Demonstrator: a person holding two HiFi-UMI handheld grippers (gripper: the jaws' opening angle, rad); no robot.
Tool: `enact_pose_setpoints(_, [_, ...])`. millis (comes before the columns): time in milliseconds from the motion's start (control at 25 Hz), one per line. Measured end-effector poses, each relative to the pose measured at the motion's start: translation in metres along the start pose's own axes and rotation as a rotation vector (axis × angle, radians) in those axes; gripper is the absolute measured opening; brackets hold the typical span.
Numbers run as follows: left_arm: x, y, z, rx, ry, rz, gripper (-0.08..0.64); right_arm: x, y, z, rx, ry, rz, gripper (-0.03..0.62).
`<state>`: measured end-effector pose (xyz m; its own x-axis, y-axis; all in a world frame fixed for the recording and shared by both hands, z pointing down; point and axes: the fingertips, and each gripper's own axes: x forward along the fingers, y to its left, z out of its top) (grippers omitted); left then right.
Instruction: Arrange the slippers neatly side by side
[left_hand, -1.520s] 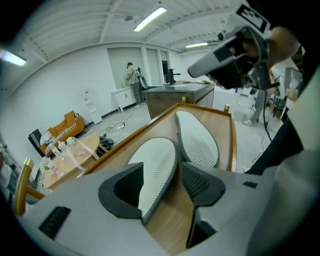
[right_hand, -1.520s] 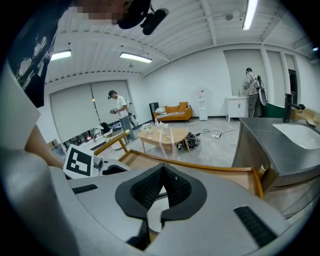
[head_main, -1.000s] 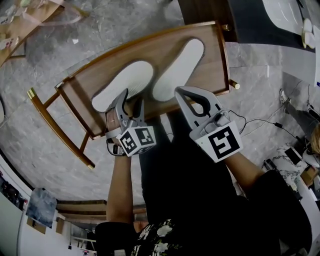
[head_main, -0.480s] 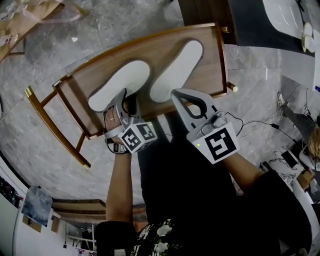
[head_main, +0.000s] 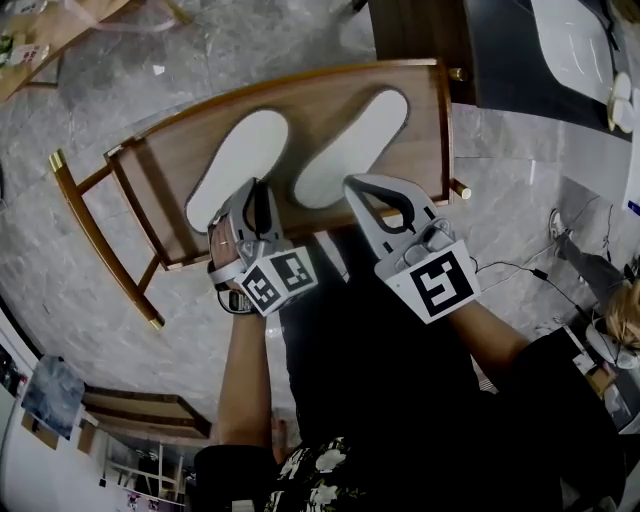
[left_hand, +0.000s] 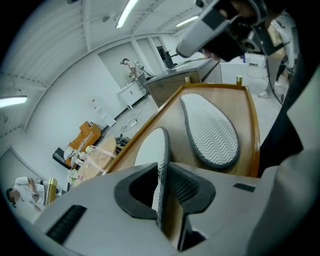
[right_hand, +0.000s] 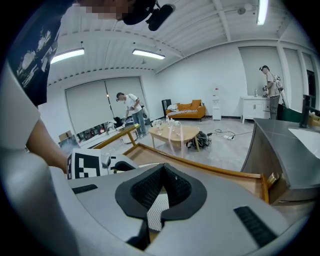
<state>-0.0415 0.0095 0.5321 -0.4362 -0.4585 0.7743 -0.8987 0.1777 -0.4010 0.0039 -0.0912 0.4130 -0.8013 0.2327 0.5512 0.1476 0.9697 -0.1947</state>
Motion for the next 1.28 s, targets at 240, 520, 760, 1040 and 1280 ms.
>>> enact_pose_setpoints(240, [-0.009, 0.006, 0.012, -0.077, -0.01, 0.019, 0.048, 0.002, 0.002, 0.006, -0.025, -0.017, 0.022, -0.003])
enact_pose_setpoints(520, [-0.029, 0.021, 0.028, -0.263, -0.032, 0.018, 0.034, 0.001, 0.003, 0.008, -0.021, -0.03, 0.036, -0.003])
enact_pose_setpoints(760, [-0.041, 0.034, 0.034, -0.451, -0.066, 0.016, 0.031, 0.0, 0.005, 0.012, -0.015, -0.045, 0.044, -0.003])
enact_pose_setpoints(1040, [-0.047, 0.049, 0.039, -0.699, -0.144, -0.022, 0.029, -0.002, 0.002, 0.012, -0.01, -0.051, 0.034, -0.003])
enact_pose_setpoints(1280, [-0.045, 0.048, 0.049, -0.803, -0.223, -0.115, 0.029, -0.005, 0.0, 0.008, 0.006, -0.046, 0.013, -0.003])
